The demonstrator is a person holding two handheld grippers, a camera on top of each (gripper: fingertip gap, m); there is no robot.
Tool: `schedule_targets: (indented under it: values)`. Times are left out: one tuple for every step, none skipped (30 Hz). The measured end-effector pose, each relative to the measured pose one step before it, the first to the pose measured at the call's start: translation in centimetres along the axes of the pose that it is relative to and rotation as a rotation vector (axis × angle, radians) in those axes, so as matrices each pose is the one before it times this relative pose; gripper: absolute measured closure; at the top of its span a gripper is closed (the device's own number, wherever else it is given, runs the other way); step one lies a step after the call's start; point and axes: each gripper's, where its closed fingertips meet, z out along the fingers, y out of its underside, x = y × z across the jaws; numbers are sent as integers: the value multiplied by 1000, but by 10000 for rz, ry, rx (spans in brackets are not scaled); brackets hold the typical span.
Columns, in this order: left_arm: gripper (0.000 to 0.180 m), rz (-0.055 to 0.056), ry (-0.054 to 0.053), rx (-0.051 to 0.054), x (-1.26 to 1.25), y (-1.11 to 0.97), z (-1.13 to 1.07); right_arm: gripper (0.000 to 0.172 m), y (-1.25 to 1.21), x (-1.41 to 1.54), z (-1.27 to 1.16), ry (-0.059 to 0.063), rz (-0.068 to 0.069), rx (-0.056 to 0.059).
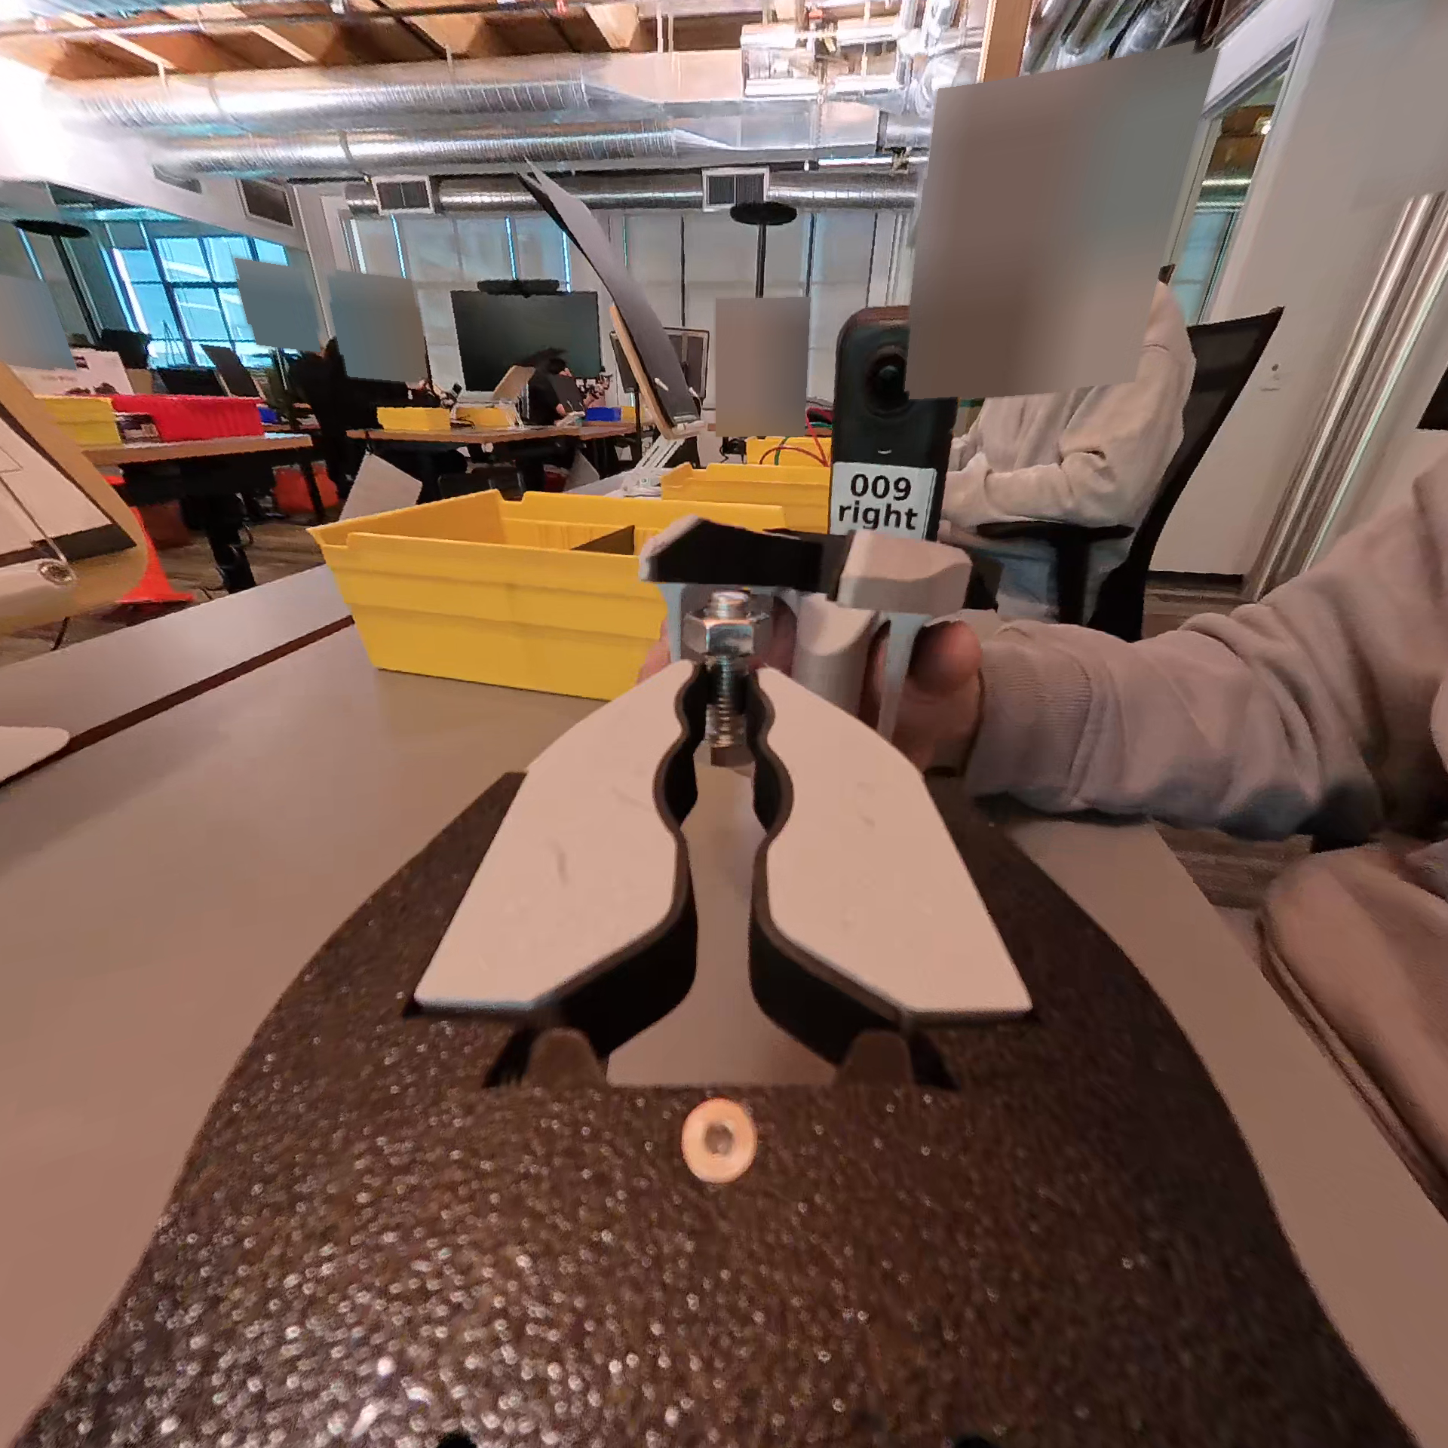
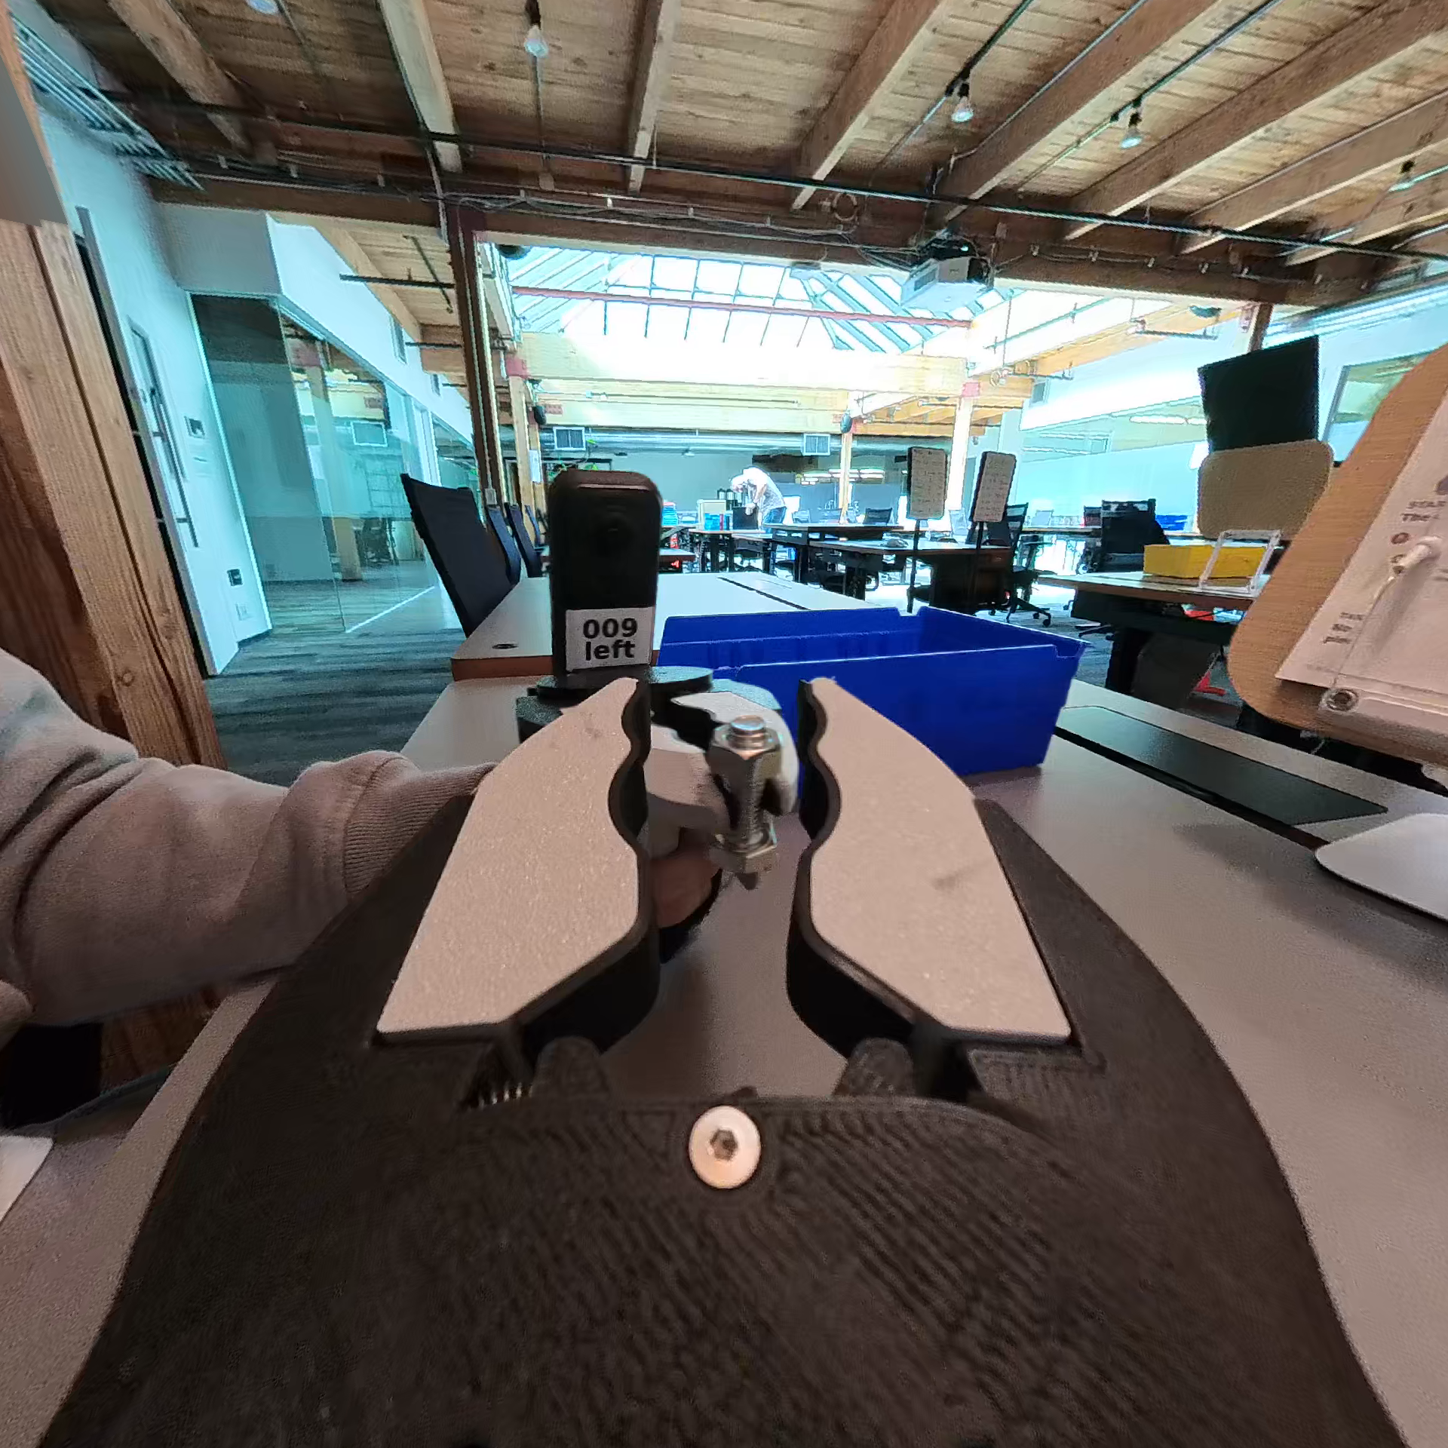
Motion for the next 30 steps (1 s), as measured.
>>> schedule_targets:
  values:
    - [172,66,-85,-4,-137,-47,-141,137,104,-210,157,-35,-95,-49]
    - [172,-5,-22,71,-65,-131,-144,138,140,-114,141,15,-110,-71]
    - [172,-79,48,78,32,-120,-116,140,164,-3,117,75,-100,-73]
    - [172,-52,24,16,38,-29,-52,143,-5,143,55,139,-55,32]
    - [172,42,22,-16,69,1,-20,144,0,109,9,79,18,16]
    - [172,94,31,8,116,-49,-2,144,53,42,-5,-21,56,-21]
    - [172,81,1,23,59,-58,16,144,54,53,-14,0,37,-31]
    - [172,13,11,8,36,-7,38,144,36,96,-44,44,-22,-17]
    - [172,-41,35,-8,48,36,41,145,45,46,-22,21,-27,-27]
    - [172,-15,14,3,31,11,42,146,26,26,-14,13,-13,-20]
    - [172,32,1,15,45,-28,23,147,-61,38,-18,37,-18,32]
    - [172,38,36,10,88,-20,29,148,-48,35,-20,24,3,23]
    - [172,28,12,28,60,-69,-6,149,74,92,-19,24,23,-59]
    - [172,37,-67,99,-63,-199,-106,145,16,251,-86,69,29,-43]
    - [172,16,-109,210,-192,-364,-252,137,-256,403,-198,109,158,112]
    - [172,-64,-54,391,-198,-610,-404,136,-317,734,-303,240,345,177]
    - [172,-135,37,550,-104,-845,-487,153,-4,1865,-506,922,408,29]
    - [172,-110,-77,385,-234,-625,-426,149,162,1946,-502,937,244,-45]
    - [172,16,-277,-72,-476,57,-285,137,138,281,-303,-124,-67,-158]
    - [172,129,-247,-386,-407,509,-121,135,-13,-701,-225,-558,-175,-123]
    - [172,194,-128,-339,-145,423,41,133,-286,-632,-58,-309,-177,148]
    - [172,184,-71,-130,26,163,134,131,-303,-585,129,-213,-80,244]
    - [172,94,-2,-15,135,36,198,130,-71,-769,301,-346,74,109]
    - [172,9,56,-9,206,42,226,129,166,-766,419,-354,116,-49]
    - [172,30,-1,-67,125,125,235,128,219,-625,421,-226,-15,-97]
    - [172,127,-30,-141,104,211,213,128,217,-492,351,-92,-194,-99]
    - [172,183,-5,-186,154,241,191,129,220,-420,277,-59,-273,-117]
    - [172,180,-8,-182,136,243,176,130,261,-182,203,41,-230,-166]
    - [172,141,0,-130,135,173,165,131,238,26,137,114,-150,-142]
    - [172,69,62,-72,169,103,150,132,182,26,73,49,-40,-94]
